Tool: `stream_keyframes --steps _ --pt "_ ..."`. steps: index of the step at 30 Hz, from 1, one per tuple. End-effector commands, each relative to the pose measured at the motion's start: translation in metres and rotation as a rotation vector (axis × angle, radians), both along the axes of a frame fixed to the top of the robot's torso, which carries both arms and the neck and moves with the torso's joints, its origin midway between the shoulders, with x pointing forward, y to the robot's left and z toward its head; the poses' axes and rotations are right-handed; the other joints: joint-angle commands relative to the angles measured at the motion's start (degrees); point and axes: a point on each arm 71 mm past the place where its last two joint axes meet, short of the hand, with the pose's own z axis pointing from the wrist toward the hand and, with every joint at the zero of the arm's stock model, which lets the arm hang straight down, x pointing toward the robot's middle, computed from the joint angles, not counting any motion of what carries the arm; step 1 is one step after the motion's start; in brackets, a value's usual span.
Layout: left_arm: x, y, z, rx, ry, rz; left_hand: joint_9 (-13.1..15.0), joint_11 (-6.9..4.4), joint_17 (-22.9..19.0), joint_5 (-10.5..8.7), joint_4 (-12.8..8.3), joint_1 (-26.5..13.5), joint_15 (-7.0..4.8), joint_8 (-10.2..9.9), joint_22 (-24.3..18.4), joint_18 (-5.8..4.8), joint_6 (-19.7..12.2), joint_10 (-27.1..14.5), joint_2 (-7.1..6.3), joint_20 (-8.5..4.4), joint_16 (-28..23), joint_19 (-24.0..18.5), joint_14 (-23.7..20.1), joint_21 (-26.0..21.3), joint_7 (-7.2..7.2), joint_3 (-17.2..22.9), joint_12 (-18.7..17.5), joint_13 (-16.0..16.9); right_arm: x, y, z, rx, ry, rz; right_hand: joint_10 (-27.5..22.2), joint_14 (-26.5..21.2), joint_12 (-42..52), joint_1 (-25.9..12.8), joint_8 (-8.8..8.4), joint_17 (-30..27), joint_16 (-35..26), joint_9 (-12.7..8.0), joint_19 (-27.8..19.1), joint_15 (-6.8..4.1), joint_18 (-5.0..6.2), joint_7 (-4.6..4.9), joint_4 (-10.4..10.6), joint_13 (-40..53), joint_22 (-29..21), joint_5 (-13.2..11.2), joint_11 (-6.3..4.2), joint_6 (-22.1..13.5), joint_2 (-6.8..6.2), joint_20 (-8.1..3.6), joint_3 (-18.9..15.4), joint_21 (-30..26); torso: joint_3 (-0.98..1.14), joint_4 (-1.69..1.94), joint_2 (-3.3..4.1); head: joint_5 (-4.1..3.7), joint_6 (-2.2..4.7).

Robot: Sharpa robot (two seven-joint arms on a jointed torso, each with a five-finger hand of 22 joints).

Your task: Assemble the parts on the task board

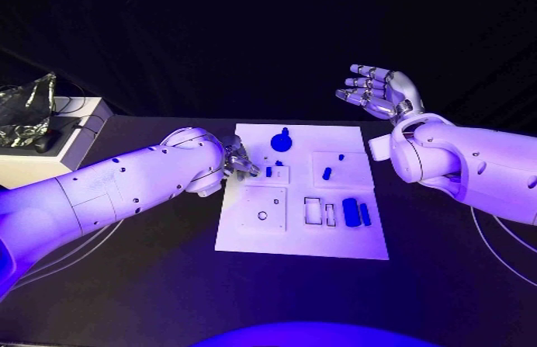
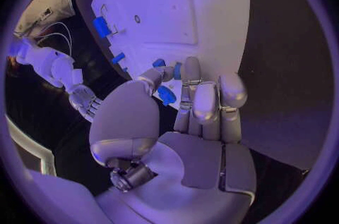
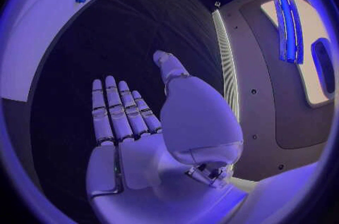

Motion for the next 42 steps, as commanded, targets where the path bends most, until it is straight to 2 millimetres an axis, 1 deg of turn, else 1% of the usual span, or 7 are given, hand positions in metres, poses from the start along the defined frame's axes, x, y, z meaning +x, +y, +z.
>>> stream_keyframes --steps 1,10,24,33,39,40,42 --pt "-0.004 -0.0031 -0.0102 0.032 0.048 -0.025 -0.13 -0.62 0.11 0.16 -8.3 0.88 -0.14 -0.27 3.47 -0.93 -0.06 0.14 0.5 -0.25 -0.28 0.07 0.15 -0.15 -0.09 8.92 0.36 -0.08 -0.0005 0.0024 0.0001 -0.001 -0.003 0.023 -0.02 0.2 -0.26 -0.03 -0.38 -0.05 -0.17 -0.08 -0.37 0.06 0.02 5.66 -0.15 -0.06 -0.06 0.03 -0.06 -0.26 0.54 0.0 -0.34 -0.27 0.06 0.01 0.02 -0.02 -0.06" --pt "-0.0009 -0.0048 -0.0149 0.042 0.1 -0.022 -0.19 -0.56 0.09 0.02 -8.4 0.48 -0.02 -0.39 3.26 -0.87 -0.22 0.06 1.29 -0.03 -0.42 -0.14 0.18 -0.65 -0.11 7.87 0.42 0.03 -0.0004 0.0035 -0.0002 0.0 0.0 0.027 -0.02 0.2 -0.26 -0.03 -0.38 -0.05 -0.17 -0.08 -0.37 0.06 0.02 5.66 -0.15 -0.06 -0.06 0.03 -0.06 -0.26 0.54 0.0 -0.34 -0.27 0.15 -0.05 0.01 0.14 -0.2" --pt "0.0006 -0.0071 -0.0186 0.043 0.151 -0.021 -1.05 -0.98 2.47 -0.94 -7.24 0.38 0.0 -1.05 3.28 -1.25 1.46 1.56 4.89 0.32 1.11 0.07 0.57 -0.73 -1.29 0.33 0.47 0.55 -0.0004 0.0047 -0.0005 0.001 0.005 0.033 0.39 0.46 -0.24 0.04 -0.36 -0.04 -0.17 -0.06 -0.36 0.01 -0.04 5.6 -0.43 -0.04 -0.06 0.24 -0.11 0.13 0.68 -0.02 -0.33 -0.27 0.03 0.02 0.03 0.04 -0.34" --pt "0.003 -0.0064 -0.0175 0.031 0.13 -0.003 -1.16 -1.15 2.89 -1.58 -4.54 1.96 0.0 -1.64 3.24 -1.3 2.13 1.78 7.77 0.51 1.06 0.19 0.69 -1.0 -1.81 -8.94 0.64 0.96 -0.0004 0.0054 -0.0008 0.002 0.007 0.036 0.58 0.57 -0.24 0.02 -0.36 -0.03 -0.16 -0.05 -0.49 0.01 -0.1 5.57 -0.64 -0.04 -0.07 0.4 -0.15 0.29 0.81 -0.05 -0.36 -0.29 0.03 0.03 0.04 -0.03 -0.3" --pt "0.0035 -0.0057 -0.0167 0.031 0.115 0.004 -1.36 -1.1 2.67 -1.71 -2.27 1.76 -0.06 -1.93 3.15 -1.36 2.34 1.49 7.23 0.42 0.79 0.16 0.66 -1.27 -2.09 -14.35 0.84 1.13 -0.0004 0.0054 -0.0013 0.002 0.009 0.037 0.51 0.44 -0.24 -0.01 -0.36 -0.04 -0.18 -0.05 -0.66 0.02 -0.16 5.59 -0.78 -0.04 -0.08 0.44 -0.13 0.23 0.86 -0.05 -0.4 -0.3 -0.03 0.03 -0.02 -0.04 -0.33" --pt "0.0036 -0.0055 -0.0166 0.032 0.113 0.005 -1.87 -1.47 2.55 -1.32 -0.35 4.83 -0.41 -2.48 3.09 -1.47 2.48 1.07 8.47 0.11 0.63 0.27 0.69 -1.42 -2.31 -19.95 1.16 1.34 -0.0004 0.0054 -0.0014 0.002 0.009 0.037 0.51 0.44 -0.24 -0.01 -0.36 -0.04 -0.18 -0.05 -0.66 0.02 -0.16 5.59 -0.78 -0.04 -0.08 0.44 -0.13 0.23 0.86 -0.05 -0.4 -0.3 -0.03 0.05 -0.03 -0.06 -0.34" --pt "0.0037 -0.0047 -0.0163 0.032 0.109 0.008 -1.89 -1.14 2.45 -1.55 0.85 4.0 -0.15 -2.4 3.05 -1.53 2.72 1.09 7.81 0.21 0.57 0.16 0.66 -1.6 -2.21 -21.83 1.16 1.3 -0.0005 0.0053 -0.0016 0.002 0.01 0.037 0.46 0.42 -0.24 -0.03 -0.36 -0.04 -0.17 -0.06 -0.75 0.02 -0.18 5.6 -0.8 -0.04 -0.09 0.44 -0.13 0.2 0.9 -0.04 -0.41 -0.31 -0.04 0.07 -0.04 -0.05 -0.37"
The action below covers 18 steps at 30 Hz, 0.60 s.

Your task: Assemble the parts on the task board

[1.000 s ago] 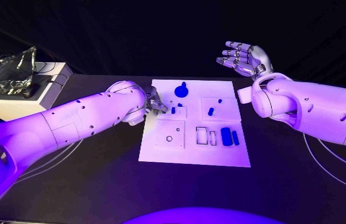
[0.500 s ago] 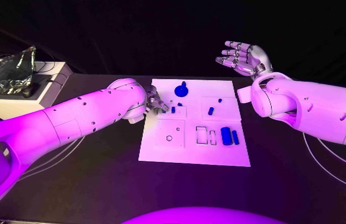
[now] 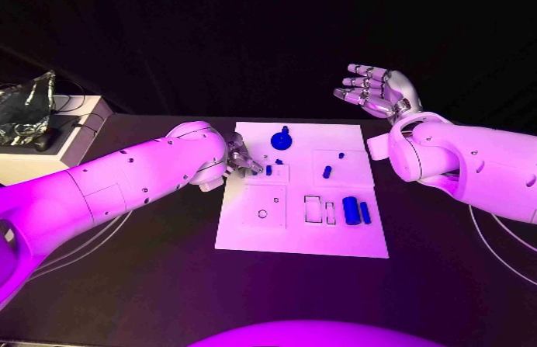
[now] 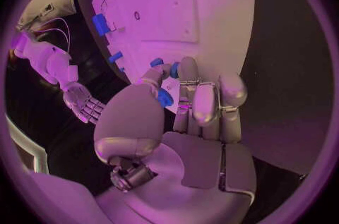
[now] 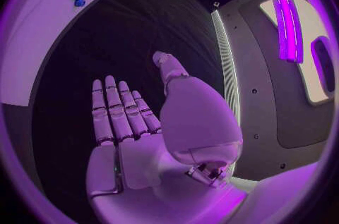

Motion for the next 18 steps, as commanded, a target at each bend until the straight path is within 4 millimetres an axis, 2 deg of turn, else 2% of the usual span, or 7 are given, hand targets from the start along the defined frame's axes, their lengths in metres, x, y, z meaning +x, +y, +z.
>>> stream_keyframes --steps 1,3,4,5,7,9,18 --pt "-0.007 0.0 -0.014 0.029 0.047 -0.003 -0.51 0.07 -0.22 -0.32 1.48 0.78 0.09 -0.01 3.03 -0.66 0.57 -0.68 0.52 0.03 -0.44 -0.08 0.21 -0.35 0.07 -2.81 0.19 0.02 -0.001 0.002 0.0 -0.001 -0.002 0.022 0.15 -0.01 -0.25 -0.01 -0.36 -0.05 -0.18 -0.06 -0.46 0.02 -0.18 5.6 -0.41 -0.05 -0.09 0.21 0.19 0.19 0.41 0.08 -0.02 -0.32 -0.03 0.04 -0.05 -0.01 -0.02" --pt "-0.007 0.001 -0.014 0.03 0.042 0.001 -0.49 0.03 -0.28 -0.27 2.37 1.22 0.06 0.07 3.06 -0.63 0.57 -0.73 0.82 0.04 -0.48 -0.06 0.21 -0.37 0.06 -4.95 0.26 -0.03 -0.001 0.002 0.0 -0.001 -0.001 0.022 0.15 -0.01 -0.25 -0.01 -0.36 -0.05 -0.18 -0.06 -0.46 0.02 -0.18 5.6 -0.41 -0.05 -0.09 0.21 0.19 0.19 0.41 0.08 -0.02 -0.32 -0.02 0.01 -0.04 -0.02 0.02" --pt "-0.007 0.002 -0.014 0.03 0.04 0.002 -0.48 0.1 -0.3 -0.37 2.91 0.74 0.11 0.14 3.03 -0.63 0.67 -0.75 0.49 0.05 -0.5 -0.11 0.21 -0.47 0.06 -6.07 0.31 -0.04 -0.001 0.002 0.0 -0.001 -0.001 0.022 0.15 -0.01 -0.25 -0.01 -0.36 -0.05 -0.18 -0.06 -0.46 0.02 -0.18 5.6 -0.41 -0.05 -0.09 0.21 0.19 0.19 0.41 0.08 -0.02 -0.32 -0.03 0.01 -0.04 -0.02 0.02" --pt "-0.007 0.002 -0.014 0.031 0.037 0.003 -0.52 -0.01 -0.33 -0.3 3.65 1.68 0.11 0.17 3.04 -0.63 0.71 -0.81 1.2 0.04 -0.53 -0.1 0.18 -0.52 0.12 -8.31 0.4 -0.08 -0.001 0.001 0.0 -0.001 -0.001 0.022 0.15 -0.01 -0.25 -0.01 -0.36 -0.05 -0.18 -0.06 -0.46 0.02 -0.18 5.6 -0.41 -0.05 -0.09 0.21 0.19 0.19 0.41 0.08 -0.02 -0.32 -0.04 0.0 -0.04 -0.01 0.03" --pt "-0.007 0.004 -0.013 0.033 0.033 0.005 -0.55 0.06 -0.35 -0.27 4.07 1.94 0.08 0.17 3.04 -0.64 0.69 -0.82 1.18 0.04 -0.53 -0.1 0.19 -0.56 0.05 -9.44 0.46 -0.1 -0.001 0.001 -0.001 -0.001 0.0 0.021 0.15 -0.01 -0.25 -0.01 -0.36 -0.05 -0.18 -0.06 -0.46 0.02 -0.18 5.6 -0.41 -0.05 -0.09 0.21 0.19 0.19 0.41 0.08 -0.02 -0.32 -0.05 0.0 -0.05 -0.01 0.05" --pt "-0.007 0.006 -0.013 0.035 0.029 0.009 -0.62 0.08 -0.29 -0.23 5.17 3.47 0.06 0.27 3.14 -0.64 0.66 -0.81 1.81 0.02 -0.44 -0.08 0.21 -0.6 0.03 -12.02 0.6 -0.26 -0.001 0.001 -0.001 -0.002 0.0 0.02 0.11 -0.06 -0.25 0.01 -0.36 -0.05 -0.17 -0.06 -0.57 0.04 -0.22 5.61 -0.54 -0.05 -0.1 0.24 0.2 0.17 0.45 0.08 -0.04 -0.32 -0.04 -0.01 -0.05 0.01 0.09" --pt "-0.008 0.014 -0.011 0.035 0.015 0.021 -0.54 0.13 -0.3 -0.35 6.55 4.08 0.11 0.65 3.23 -0.66 0.68 -0.87 2.21 0.03 -0.45 -0.04 0.18 -0.75 0.04 -16.15 0.92 -0.41 -0.001 -0.001 -0.002 -0.002 0.002 0.019 0.12 -0.07 -0.24 -0.12 -0.36 -0.04 -0.17 -0.06 -0.69 0.03 -0.26 5.59 -0.58 -0.05 -0.1 0.14 0.18 0.18 0.54 0.08 -0.11 -0.32 -0.06 0.02 -0.02 0.08 0.19"
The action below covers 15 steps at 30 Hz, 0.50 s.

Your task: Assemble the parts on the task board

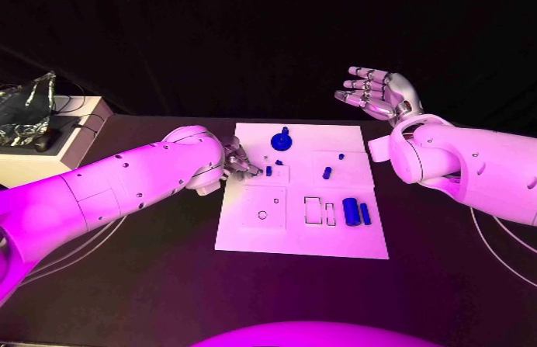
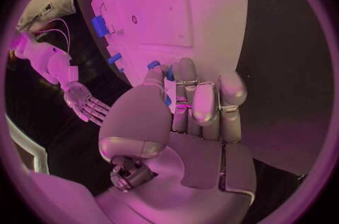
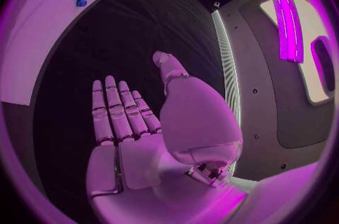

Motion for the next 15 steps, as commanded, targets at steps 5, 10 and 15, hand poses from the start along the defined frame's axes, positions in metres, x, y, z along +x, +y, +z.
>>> stream_keyframes --steps 5,10,15 --pt "-0.005 0.0103 -0.0064 0.032 0.017 0.017 0.16 0.59 -0.13 -6.33 1.52 -0.45 0.17 0.56 3.17 -0.66 0.03 -0.03 -0.7 0.04 -0.36 -0.13 0.14 -0.58 0.57 -2.7 0.43 -0.12 -0.0009 0.0006 -0.0006 -0.001 -0.003 0.018 0.18 -0.1 -0.24 -0.16 -0.36 -0.05 -0.18 -0.06 -0.5 0.04 -0.28 5.6 -0.24 -0.05 -0.05 0.11 0.2 0.2 0.6 -0.03 -0.17 -0.33 -0.03 0.04 0.0 0.06 0.13" --pt "-0.0077 0.0129 -0.0055 0.022 0.024 0.017 0.31 0.65 -0.1 -9.04 2.74 -0.68 0.24 0.79 3.17 -0.65 0.05 0.01 -0.96 0.12 -0.36 -0.12 0.16 -0.65 0.62 -3.29 0.55 -0.15 -0.001 0.0001 -0.0011 -0.002 -0.002 0.018 0.21 -0.09 -0.24 -0.19 -0.35 -0.05 -0.18 -0.06 -0.58 0.04 -0.3 5.59 -0.26 -0.05 -0.06 0.13 0.19 0.28 0.64 -0.03 -0.22 -0.33 -0.05 0.08 0.01 0.02 0.15" --pt "-0.0096 0.0149 -0.0044 0.01 0.027 0.016 0.42 0.75 -0.07 -13.85 4.02 -1.17 0.3 0.96 3.16 -0.64 0.05 0.01 -1.73 0.15 -0.37 -0.14 0.16 -0.76 0.77 -3.21 0.58 -0.2 -0.0011 -0.0001 -0.0017 -0.001 0.0 0.017 0.21 -0.09 -0.24 -0.19 -0.35 -0.05 -0.18 -0.06 -0.58 0.04 -0.3 5.59 -0.26 -0.05 -0.06 0.13 0.19 0.28 0.64 -0.03 -0.22 -0.33 -0.06 0.05 0.0 0.16 0.22"
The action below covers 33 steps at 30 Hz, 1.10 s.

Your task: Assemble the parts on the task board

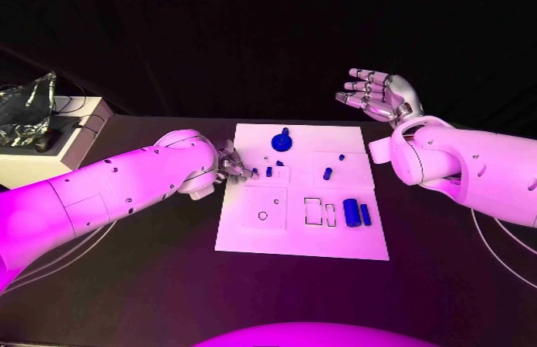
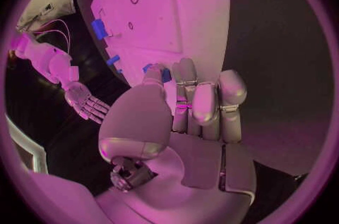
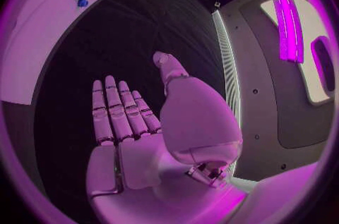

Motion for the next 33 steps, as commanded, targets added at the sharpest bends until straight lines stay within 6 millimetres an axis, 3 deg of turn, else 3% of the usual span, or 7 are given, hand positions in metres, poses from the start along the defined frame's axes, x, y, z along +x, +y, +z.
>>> stream_keyframes --steps 1,10,11,15,24,30,33 --pt "-0.003 0.0 -0.001 0.001 0.017 0.001 0.05 0.33 0.06 -3.2 0.66 -0.17 0.31 0.39 3.17 -0.64 0.16 0.02 -0.73 0.16 -0.13 -0.13 0.18 -0.27 0.24 0.24 0.39 -0.07 -0.001 0.001 0.0 -0.001 -0.005 0.02 0.22 -0.08 -0.24 0.03 -0.35 -0.05 -0.17 -0.06 -0.38 0.04 -0.3 5.59 -0.26 -0.05 -0.06 0.14 0.19 0.28 0.42 0.17 -0.23 -0.34 -0.03 0.01 -0.02 0.27 0.08" --pt "-0.005 0.004 0.001 -0.028 0.013 0.007 0.17 0.4 0.3 -10.56 3.85 -1.25 0.39 0.63 3.24 -0.57 0.17 0.07 -3.53 0.29 -0.03 -0.11 0.2 -0.33 0.29 3.42 0.51 -0.14 -0.001 0.002 0.0 -0.023 -0.018 0.027 0.38 -0.04 -0.24 0.02 -0.32 -0.05 -0.18 -0.03 -0.71 0.01 -0.39 5.54 -0.3 -0.05 -0.09 0.26 0.14 0.78 0.42 0.18 -0.33 -0.37 0.07 -0.1 0.07 0.29 0.19" --pt "-0.005 0.004 0.002 -0.036 0.013 0.007 0.15 0.47 0.14 -12.74 4.65 -1.45 0.41 0.62 3.16 -0.55 0.12 -0.03 -4.23 0.34 -0.21 -0.24 0.17 -0.55 0.35 4.2 0.51 -0.15 -0.001 0.002 0.0 -0.024 -0.018 0.027 0.38 -0.04 -0.24 0.03 -0.32 -0.05 -0.18 -0.03 -0.72 0.02 -0.39 5.54 -0.3 -0.05 -0.09 0.25 0.14 0.77 0.41 0.18 -0.33 -0.37 0.06 -0.08 0.06 0.32 0.21" --pt "-0.007 0.008 0.007 -0.078 0.012 0.006 0.1 0.72 -0.83 -13.49 4.82 -0.75 0.61 0.45 2.56 -0.38 -0.53 -0.72 -4.82 0.54 -1.23 -1.13 -0.11 -2.1 0.72 5.0 0.35 -0.23 -0.001 0.001 -0.001 -0.022 -0.015 0.024 0.36 -0.07 -0.24 0.06 -0.33 -0.05 -0.17 -0.04 -0.79 0.03 -0.43 5.55 -0.3 -0.05 -0.09 0.24 0.15 0.68 0.38 0.19 -0.33 -0.37 0.08 -0.01 0.03 0.24 0.24" --pt "-0.012 0.029 0.023 -0.179 -0.005 0.012 -0.28 1.89 -4.39 -12.8 -0.4 4.19 1.44 -0.19 0.06 0.44 -3.58 -3.88 -2.5 1.47 -5.15 -4.76 -2.32 -8.35 2.26 4.3 0.14 -0.51 -0.001 -0.003 -0.001 -0.019 -0.012 0.015 0.55 0.13 -0.23 0.14 -0.32 -0.04 -0.16 -0.03 -0.73 0.0 -0.46 5.53 -0.41 -0.04 -0.07 0.24 0.13 0.82 0.46 0.15 -0.28 -0.35 0.16 0.05 -0.13 0.16 0.33" --pt "-0.012 0.033 0.039 -0.37 -0.096 -0.011 -6.51 5.06 -15.12 -12.46 -5.61 12.64 4.16 -6.05 -5.07 0.62 -9.0 -12.35 0.51 3.68 -16.09 -14.56 -12.79 -21.2 6.02 9.17 -3.63 -2.3 -0.002 -0.004 -0.001 -0.018 -0.009 0.015 1.37 0.35 -0.2 0.5 -0.27 -0.03 -0.16 0.01 -0.58 -0.05 -0.48 5.39 -0.97 -0.01 -0.06 0.17 0.02 1.72 0.77 0.11 -0.12 -0.33 0.16 0.02 -0.09 0.11 0.61" --pt "-0.01 0.032 0.048 -0.472 -0.176 -0.048 -11.49 7.28 -19.31 -12.14 -8.59 17.84 6.14 -9.74 -7.3 0.17 -10.39 -16.99 1.55 5.39 -22.09 -19.43 -20.48 -25.81 8.2 14.5 -10.29 -6.64 -0.001 -0.004 -0.002 -0.017 -0.005 0.021 2.39 0.87 -0.18 0.8 -0.24 -0.02 -0.15 0.05 -0.32 -0.15 -0.57 5.07 -2.51 0.02 -0.05 0.01 -0.19 2.8 1.72 0.01 -0.13 -0.31 0.18 -0.06 -0.08 0.14 0.76"
